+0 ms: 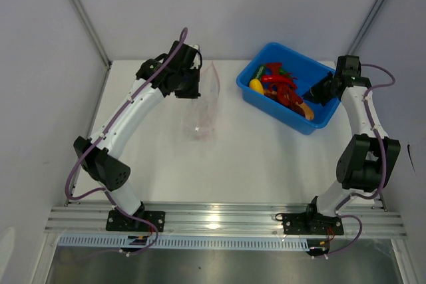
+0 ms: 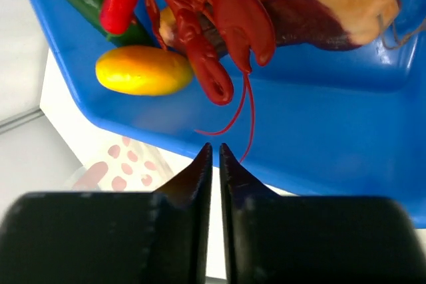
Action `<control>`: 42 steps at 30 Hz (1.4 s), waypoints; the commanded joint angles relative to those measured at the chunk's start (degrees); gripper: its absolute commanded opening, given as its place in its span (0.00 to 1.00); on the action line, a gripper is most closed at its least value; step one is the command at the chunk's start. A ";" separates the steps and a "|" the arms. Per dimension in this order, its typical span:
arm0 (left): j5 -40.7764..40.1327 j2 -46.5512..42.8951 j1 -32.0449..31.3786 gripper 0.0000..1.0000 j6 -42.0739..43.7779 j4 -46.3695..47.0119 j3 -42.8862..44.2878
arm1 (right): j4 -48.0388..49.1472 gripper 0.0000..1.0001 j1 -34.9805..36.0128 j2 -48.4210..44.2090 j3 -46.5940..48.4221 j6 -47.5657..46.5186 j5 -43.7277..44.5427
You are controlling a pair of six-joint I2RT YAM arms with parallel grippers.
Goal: Place the food in the zip-top bag and seal the zipper
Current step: Adjust the fake fruit in the bin, then pick up the fake seafood from the bin.
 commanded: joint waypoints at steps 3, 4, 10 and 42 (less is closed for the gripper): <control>2.26 -0.57 0.24 0.00 -0.44 0.06 -0.67 | -1.56 0.40 -2.03 3.44 5.52 -8.60 -1.68; 2.79 -0.57 0.15 0.01 -0.53 0.06 -1.10 | -2.27 0.50 -2.12 7.03 8.75 -9.83 -0.72; 3.41 -2.86 0.15 0.01 -0.35 0.58 -3.91 | -7.82 0.82 -3.00 20.85 18.89 -16.60 -0.61; 4.37 -3.65 0.24 0.01 -1.58 0.58 -6.03 | 9.33 0.10 -3.70 30.19 16.52 -17.58 -31.03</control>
